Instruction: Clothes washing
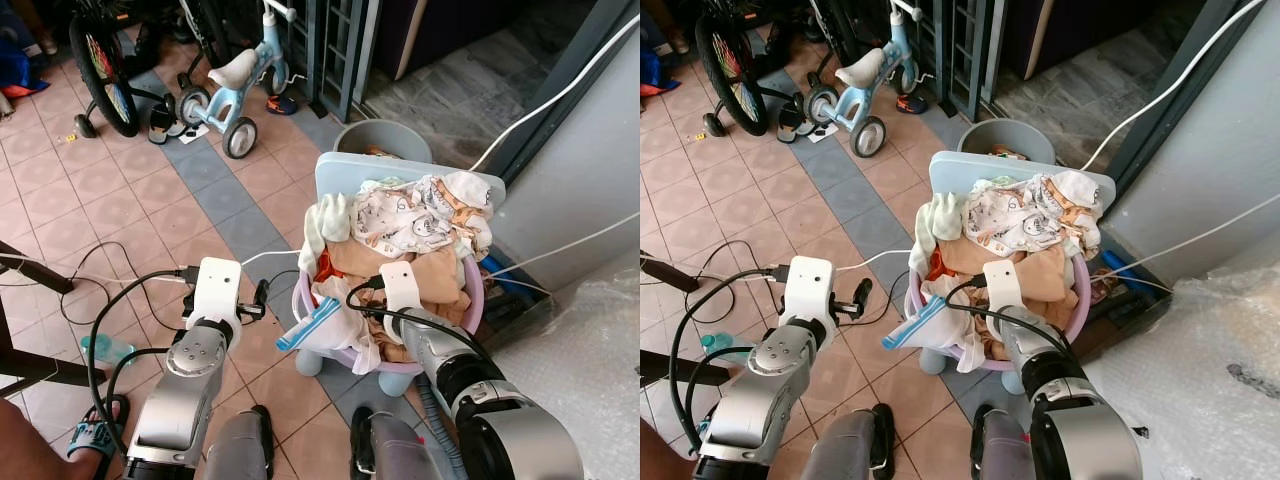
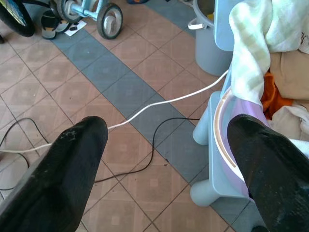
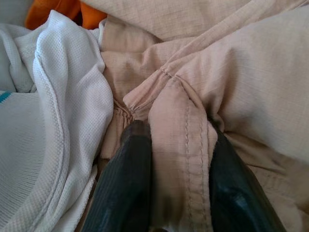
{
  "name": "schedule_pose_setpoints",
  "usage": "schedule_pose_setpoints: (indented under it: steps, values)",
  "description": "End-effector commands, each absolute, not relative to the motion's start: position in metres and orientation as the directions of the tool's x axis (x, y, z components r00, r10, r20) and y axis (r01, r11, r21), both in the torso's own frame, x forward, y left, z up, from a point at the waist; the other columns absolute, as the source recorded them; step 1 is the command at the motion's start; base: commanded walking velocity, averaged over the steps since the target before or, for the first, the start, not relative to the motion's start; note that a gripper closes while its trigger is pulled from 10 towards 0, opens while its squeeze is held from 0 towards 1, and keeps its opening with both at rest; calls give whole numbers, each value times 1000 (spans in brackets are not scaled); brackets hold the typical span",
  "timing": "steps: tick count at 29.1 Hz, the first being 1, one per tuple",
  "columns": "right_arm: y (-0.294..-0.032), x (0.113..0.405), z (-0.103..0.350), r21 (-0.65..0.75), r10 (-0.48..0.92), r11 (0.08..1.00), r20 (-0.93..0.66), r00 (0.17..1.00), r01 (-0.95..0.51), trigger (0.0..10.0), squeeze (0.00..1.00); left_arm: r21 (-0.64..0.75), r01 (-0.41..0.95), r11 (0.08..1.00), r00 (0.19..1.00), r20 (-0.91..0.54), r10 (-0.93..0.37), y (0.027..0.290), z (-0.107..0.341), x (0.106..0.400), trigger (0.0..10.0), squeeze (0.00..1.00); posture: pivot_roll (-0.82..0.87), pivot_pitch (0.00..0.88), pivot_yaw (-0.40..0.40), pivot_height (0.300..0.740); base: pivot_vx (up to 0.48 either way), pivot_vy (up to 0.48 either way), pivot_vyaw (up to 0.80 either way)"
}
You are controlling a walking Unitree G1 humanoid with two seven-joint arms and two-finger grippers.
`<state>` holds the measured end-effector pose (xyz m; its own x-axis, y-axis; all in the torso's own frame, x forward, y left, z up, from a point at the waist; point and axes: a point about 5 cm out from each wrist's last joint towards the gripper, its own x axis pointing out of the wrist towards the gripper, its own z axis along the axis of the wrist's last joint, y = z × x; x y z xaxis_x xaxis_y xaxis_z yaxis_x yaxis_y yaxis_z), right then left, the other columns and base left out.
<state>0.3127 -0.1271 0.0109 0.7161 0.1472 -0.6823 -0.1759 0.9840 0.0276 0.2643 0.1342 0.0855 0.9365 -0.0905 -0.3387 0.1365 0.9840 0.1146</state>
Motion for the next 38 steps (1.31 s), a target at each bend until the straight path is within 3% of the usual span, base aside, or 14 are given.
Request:
schedule_pose_setpoints:
  steps: [1, 6, 10, 14, 18, 22, 30, 35, 38]
  values:
    - [-129, 307, 5, 70, 147, 988, -704, 695, -138, 0, 0, 125, 144, 982, 930, -355, -91, 137, 81, 265, 10000, 0, 77, 134, 0, 740, 0, 0, 0]
    - [-130, 325, 31, 224, 177, 973, -568, 804, -55, 0, 0, 125, 161, 979, 941, -320, -113, 130, 83, 271, 10000, 0, 54, 121, -4, 740, 0, 0, 0]
    - [-134, 325, 36, 271, 160, 962, -544, 824, -8, 0, 0, 122, 180, 976, 937, -322, -132, 126, 81, 270, 10000, 0, 51, 119, 9, 740, 0, 0, 0]
    - [-132, 326, 46, 331, 168, 944, -475, 864, -1, 0, 0, 129, 190, 973, 940, -309, -143, 127, 83, 272, 10000, 0, 41, 118, 26, 740, 0, 0, 0]
    - [-131, 334, 77, 410, 178, 911, -309, 934, -38, 0, 0, 144, 182, 973, 948, -289, -135, 130, 85, 277, 10000, 0, 30, 122, 38, 740, 0, 0, 0]
    - [-143, 343, 134, 413, 104, 907, -48, 993, -75, 0, 0, 150, 174, 973, 954, -272, -128, 132, 87, 279, 10000, 0, 29, 117, 47, 740, 0, 0, 0]
    - [-159, 347, 214, 329, 26, 938, 249, 968, -109, 0, 0, 161, 182, 970, 952, -274, -134, 131, 85, 279, 10000, 0, 22, 106, 56, 740, 0, 0, 0]
    - [-167, 339, 221, 266, -11, 962, 274, 962, -65, 0, 0, 165, 155, 974, 958, -267, -107, 130, 85, 280, 10000, 0, 21, 96, 54, 740, 0, 0, 0]
    - [-167, 325, 196, 202, 2, 978, 219, 976, -47, 0, 0, 144, 136, 980, 965, -242, -99, 126, 86, 278, 10000, 0, 19, 81, 50, 740, 0, 0, 0]
